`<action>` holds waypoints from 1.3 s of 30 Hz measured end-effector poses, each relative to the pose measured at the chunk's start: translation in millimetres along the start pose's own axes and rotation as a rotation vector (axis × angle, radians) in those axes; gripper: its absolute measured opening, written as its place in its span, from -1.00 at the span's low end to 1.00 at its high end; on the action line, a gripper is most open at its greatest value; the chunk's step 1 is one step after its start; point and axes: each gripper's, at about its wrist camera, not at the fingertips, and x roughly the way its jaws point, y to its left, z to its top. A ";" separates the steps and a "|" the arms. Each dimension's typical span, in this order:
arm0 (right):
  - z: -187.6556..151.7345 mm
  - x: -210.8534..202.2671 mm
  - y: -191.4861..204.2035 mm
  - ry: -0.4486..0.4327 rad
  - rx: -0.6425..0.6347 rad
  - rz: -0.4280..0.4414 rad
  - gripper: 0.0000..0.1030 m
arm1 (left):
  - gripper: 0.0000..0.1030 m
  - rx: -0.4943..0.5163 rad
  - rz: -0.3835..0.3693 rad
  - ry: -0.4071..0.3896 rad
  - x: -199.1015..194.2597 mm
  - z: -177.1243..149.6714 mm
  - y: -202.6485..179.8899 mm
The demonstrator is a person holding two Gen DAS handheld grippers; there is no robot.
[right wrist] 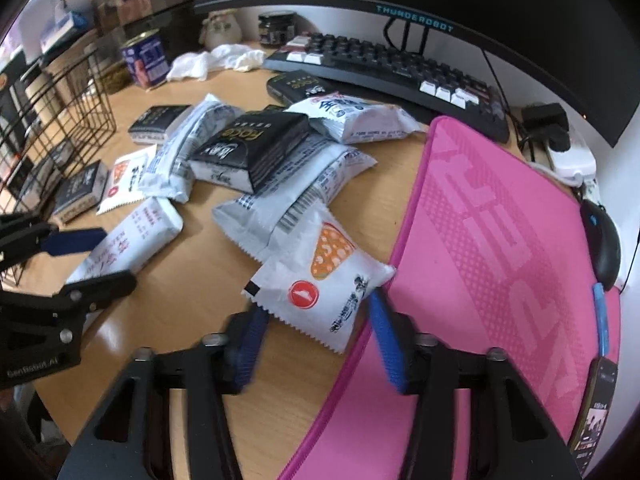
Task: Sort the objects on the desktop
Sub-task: 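Grasp the long white Yanwobazhenfen sachet with the left gripper while the right grasps the pizza-print packet, then carry the sachet and pizza-print packet over the wire basket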
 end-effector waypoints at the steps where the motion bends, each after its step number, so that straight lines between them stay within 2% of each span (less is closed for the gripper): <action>1: 0.1 0.0 -1.3 0.002 0.008 0.002 -0.82 | 0.02 -0.002 0.001 0.001 -0.1 0.0 0.8; 10: -4.1 -20.0 -6.1 -0.038 0.034 0.043 -0.82 | -0.10 0.003 0.033 0.009 -2.2 0.2 -2.0; 21: -13.5 -35.5 1.0 -0.055 0.019 0.068 -0.82 | -0.14 -0.003 0.026 -0.011 -17.8 -1.8 -4.4; 24: -14.2 -38.3 3.5 -0.059 0.010 0.070 -0.82 | -0.14 0.015 0.040 0.015 -10.7 -3.6 -7.7; 28: -15.5 -38.6 5.7 -0.058 0.007 0.081 -0.82 | -0.06 0.002 0.042 0.020 -4.2 -4.3 -6.9; 29: -15.9 -38.8 6.4 -0.058 0.004 0.082 -0.82 | 0.02 0.004 0.044 0.019 -3.3 -4.4 -7.1; 34: -15.7 -38.9 7.3 -0.059 0.001 0.088 -0.82 | 0.04 0.005 0.045 0.010 -1.4 -3.7 -7.0; 37: -16.1 -37.0 7.2 -0.054 0.000 0.088 -0.81 | 0.22 0.021 0.079 0.002 -1.0 -3.3 -10.6; 39: -16.5 -35.7 7.8 -0.052 -0.001 0.089 -0.81 | 0.25 0.018 0.079 -0.006 0.1 -2.8 -11.9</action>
